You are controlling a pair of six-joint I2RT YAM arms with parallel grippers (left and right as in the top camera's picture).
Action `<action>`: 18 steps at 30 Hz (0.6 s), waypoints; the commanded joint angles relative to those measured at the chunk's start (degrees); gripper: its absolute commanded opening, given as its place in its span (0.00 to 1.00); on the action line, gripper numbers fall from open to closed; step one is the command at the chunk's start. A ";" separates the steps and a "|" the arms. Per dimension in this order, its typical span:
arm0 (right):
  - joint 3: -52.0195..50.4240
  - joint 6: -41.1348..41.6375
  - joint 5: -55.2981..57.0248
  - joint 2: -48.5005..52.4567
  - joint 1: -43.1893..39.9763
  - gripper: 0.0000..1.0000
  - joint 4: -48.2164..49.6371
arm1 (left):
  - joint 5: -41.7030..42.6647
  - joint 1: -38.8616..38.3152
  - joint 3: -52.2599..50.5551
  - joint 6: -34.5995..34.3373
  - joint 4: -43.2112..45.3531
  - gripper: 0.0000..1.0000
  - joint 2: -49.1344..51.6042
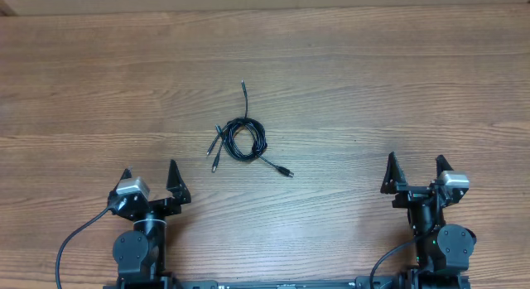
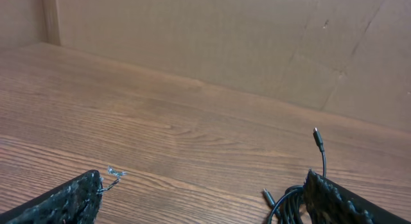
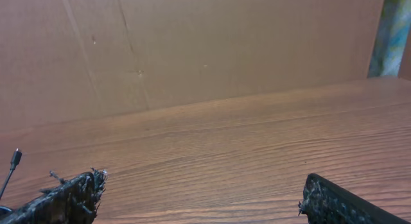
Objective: Untangle cables
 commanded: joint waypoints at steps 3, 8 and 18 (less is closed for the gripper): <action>-0.57 -0.33 0.37 -0.57 0.24 1.00 0.11 | -0.68 0.31 -0.17 0.70 0.13 1.00 -0.44; -0.57 -0.33 0.37 -0.57 0.24 1.00 0.11 | -0.70 0.31 -0.17 0.70 0.13 1.00 -0.44; -0.57 -0.33 0.37 -0.57 0.24 1.00 0.11 | -0.70 0.31 -0.17 0.70 0.13 0.99 -0.44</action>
